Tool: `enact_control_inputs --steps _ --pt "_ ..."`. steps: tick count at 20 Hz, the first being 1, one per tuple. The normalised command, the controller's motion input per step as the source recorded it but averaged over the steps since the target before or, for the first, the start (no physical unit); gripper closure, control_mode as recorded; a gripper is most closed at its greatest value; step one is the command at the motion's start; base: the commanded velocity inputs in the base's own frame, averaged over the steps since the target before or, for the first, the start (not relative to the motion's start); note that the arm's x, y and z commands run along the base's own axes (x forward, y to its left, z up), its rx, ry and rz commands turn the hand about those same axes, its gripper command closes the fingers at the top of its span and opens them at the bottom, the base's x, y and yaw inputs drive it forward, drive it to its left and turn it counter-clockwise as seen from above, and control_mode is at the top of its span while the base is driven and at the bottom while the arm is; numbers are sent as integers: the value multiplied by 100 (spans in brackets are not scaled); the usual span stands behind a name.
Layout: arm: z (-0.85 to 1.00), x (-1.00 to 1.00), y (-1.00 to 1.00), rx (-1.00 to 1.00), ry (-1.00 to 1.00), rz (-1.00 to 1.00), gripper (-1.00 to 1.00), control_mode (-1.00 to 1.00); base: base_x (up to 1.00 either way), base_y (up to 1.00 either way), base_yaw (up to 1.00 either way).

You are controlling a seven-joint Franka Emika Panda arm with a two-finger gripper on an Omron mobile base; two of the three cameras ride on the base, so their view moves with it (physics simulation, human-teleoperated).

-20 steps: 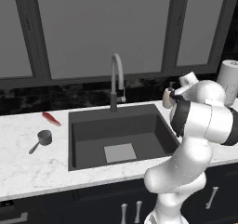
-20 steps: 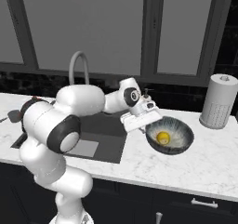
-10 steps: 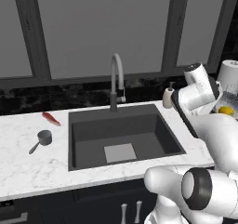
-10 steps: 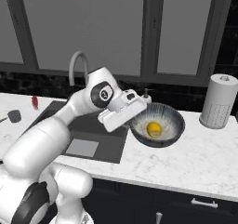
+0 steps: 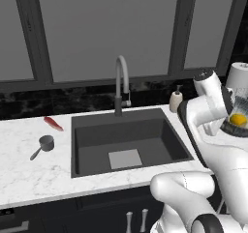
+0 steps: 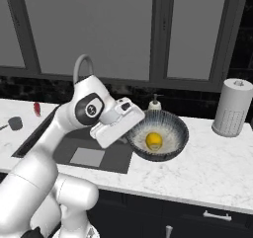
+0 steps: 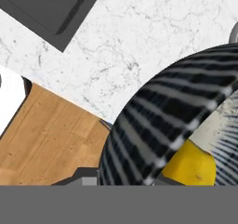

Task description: Pick the lemon from the sink and place it in the bowl. Then pick the bowl and place it in the microwave. Then close the microwave door and press the start button.

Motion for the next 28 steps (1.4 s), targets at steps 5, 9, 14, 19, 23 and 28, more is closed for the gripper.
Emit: enact_control_inputs --steps 5,9,14,19,23,28 --pt "64 -29 8 0 0 -14 100 -100 0 0 0" --pt "100 -53 12 1 0 -8 100 -100 0 0 0" --pt "63 -35 53 7 5 16 100 -100 0 0 0" --pt "30 -1 98 1 11 29 100 -100 0 0 0" --pt "6 -1 100 0 5 24 100 -100 0 0 0" --pt "0 0 90 0 0 42 100 -100 0 0 0"
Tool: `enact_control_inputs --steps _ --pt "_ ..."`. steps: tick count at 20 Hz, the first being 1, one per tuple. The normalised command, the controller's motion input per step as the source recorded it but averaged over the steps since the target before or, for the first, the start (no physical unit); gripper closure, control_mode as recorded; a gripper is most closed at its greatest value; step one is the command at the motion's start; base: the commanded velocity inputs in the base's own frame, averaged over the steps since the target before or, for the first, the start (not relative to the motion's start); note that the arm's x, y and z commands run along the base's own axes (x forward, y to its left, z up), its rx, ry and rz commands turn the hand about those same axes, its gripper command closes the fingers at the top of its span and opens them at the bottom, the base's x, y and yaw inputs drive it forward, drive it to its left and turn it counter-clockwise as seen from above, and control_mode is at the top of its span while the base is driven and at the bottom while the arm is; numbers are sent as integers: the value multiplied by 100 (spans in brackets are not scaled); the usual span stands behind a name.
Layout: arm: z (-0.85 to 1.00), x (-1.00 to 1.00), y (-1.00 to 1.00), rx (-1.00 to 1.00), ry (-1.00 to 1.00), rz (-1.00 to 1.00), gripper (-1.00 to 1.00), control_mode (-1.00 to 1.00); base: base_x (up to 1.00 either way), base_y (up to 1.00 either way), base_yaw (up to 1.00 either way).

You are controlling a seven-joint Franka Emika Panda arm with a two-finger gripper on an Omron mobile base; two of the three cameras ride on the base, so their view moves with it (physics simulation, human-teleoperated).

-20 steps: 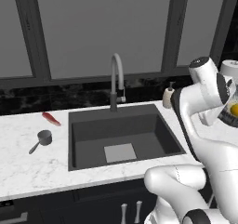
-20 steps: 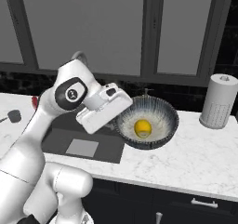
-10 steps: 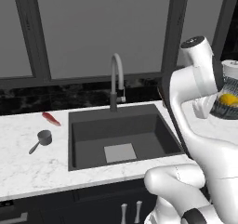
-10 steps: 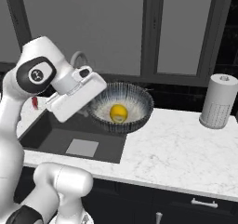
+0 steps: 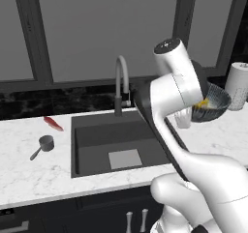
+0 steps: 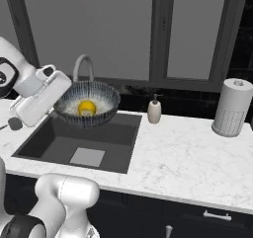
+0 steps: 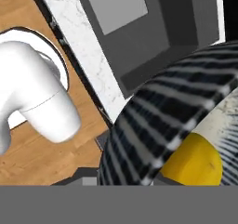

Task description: Pick the lemon from the sink and place it in the bowl. Then pick the bowl and place it in the microwave. Then close the microwave door and press the start button.

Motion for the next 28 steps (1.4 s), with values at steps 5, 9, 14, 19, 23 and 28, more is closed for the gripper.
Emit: enact_control_inputs --steps 5,9,14,19,23,28 --pt "0 1 35 0 0 57 100 -100 0 0 0" --pt "-3 0 1 -8 0 50 100 -100 0 0 0" --pt "0 -1 21 -6 0 8 100 -100 0 0 0" --pt "0 0 0 0 0 0 100 100 -73 12 13" --pt "0 0 0 0 0 0 100 100 -94 34 40" --pt "0 0 0 0 0 0 100 100 -25 55 68"
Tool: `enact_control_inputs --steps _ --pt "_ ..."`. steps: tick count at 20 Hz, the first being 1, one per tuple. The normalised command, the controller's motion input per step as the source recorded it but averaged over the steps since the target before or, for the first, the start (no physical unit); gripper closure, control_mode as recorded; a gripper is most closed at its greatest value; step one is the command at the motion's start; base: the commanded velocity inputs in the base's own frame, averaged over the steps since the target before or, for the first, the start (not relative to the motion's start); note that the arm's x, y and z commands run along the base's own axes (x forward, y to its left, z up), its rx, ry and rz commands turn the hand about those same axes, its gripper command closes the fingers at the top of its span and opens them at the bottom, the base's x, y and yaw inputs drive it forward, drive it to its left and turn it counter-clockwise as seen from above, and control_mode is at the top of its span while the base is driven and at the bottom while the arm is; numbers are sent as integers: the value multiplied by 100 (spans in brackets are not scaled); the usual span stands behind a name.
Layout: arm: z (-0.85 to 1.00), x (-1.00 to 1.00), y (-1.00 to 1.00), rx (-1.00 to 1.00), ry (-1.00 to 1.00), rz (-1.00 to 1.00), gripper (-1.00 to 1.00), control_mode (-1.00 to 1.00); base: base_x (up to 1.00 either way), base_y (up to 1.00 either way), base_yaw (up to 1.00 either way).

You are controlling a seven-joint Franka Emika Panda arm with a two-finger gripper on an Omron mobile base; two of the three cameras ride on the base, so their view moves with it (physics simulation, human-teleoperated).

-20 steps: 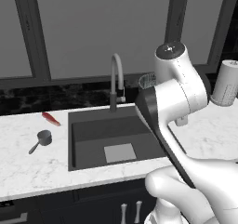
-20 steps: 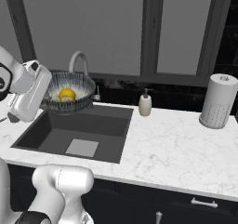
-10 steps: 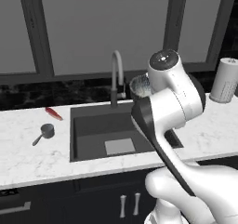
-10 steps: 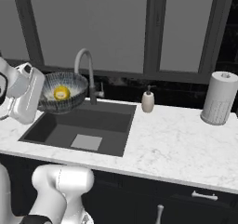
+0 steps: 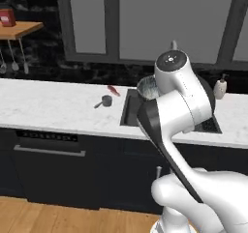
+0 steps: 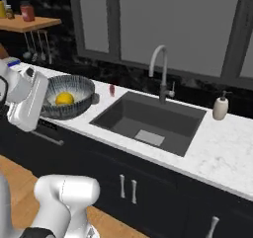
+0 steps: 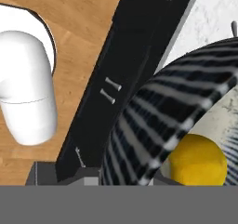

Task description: Pick the lemon from the sink and place it in the bowl. Then pick the bowl and place it in the microwave. Then close the microwave door and press the start button.

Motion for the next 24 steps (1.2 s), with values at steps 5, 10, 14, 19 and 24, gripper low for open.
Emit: enact_control_inputs --steps 5,10,14,19,24 --pt "0 0 0 0 0 0 100 100 -2 35 85" --pt "0 0 0 0 0 0 100 100 0 39 95" --pt "0 0 0 0 0 0 100 100 3 24 95" --pt "0 0 0 0 0 0 100 100 8 22 92" --pt "0 0 0 0 0 0 100 100 59 5 80"
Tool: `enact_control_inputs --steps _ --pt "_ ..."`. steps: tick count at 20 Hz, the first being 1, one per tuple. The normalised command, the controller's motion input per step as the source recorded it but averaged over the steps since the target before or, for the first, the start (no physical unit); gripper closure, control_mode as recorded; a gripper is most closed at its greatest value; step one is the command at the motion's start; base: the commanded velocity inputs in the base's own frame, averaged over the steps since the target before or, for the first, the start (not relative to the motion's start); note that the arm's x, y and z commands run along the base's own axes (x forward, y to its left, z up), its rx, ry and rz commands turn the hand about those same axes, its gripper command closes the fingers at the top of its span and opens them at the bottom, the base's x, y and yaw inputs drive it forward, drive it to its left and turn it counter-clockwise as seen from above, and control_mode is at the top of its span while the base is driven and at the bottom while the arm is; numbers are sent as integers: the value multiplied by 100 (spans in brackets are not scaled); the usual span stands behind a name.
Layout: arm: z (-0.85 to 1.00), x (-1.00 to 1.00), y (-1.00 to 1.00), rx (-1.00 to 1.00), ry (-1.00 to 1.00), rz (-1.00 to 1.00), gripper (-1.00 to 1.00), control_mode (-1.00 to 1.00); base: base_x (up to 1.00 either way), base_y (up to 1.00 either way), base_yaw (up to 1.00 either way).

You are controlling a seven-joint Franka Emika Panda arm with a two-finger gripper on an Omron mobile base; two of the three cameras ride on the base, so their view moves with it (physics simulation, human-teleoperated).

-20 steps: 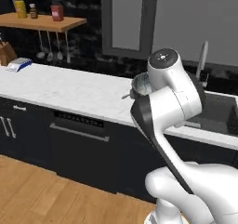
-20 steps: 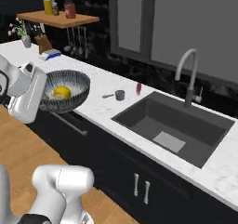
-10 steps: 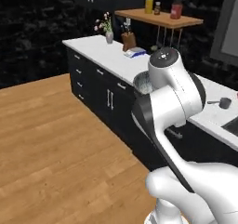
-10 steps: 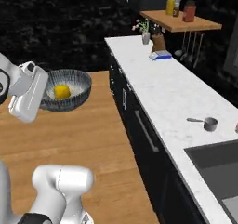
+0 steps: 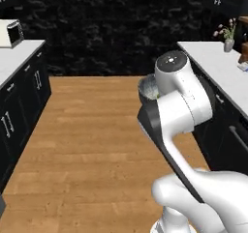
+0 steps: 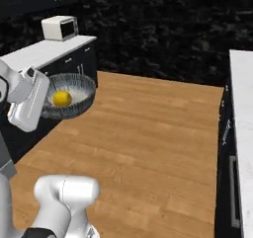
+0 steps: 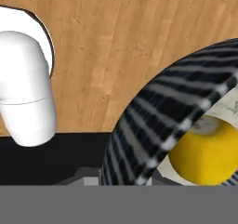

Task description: Pick the lemon from the sink and place it in the bowl. Then pick the bowl and place it in the microwave. Then close the microwave door and press the start button.

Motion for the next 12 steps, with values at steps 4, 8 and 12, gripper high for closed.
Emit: enact_control_inputs --steps 4,8,12 --pt "0 0 0 0 0 0 100 100 97 0 60" --pt "0 0 0 0 0 0 100 100 97 0 57" --pt "0 0 0 0 0 0 100 100 94 0 75"
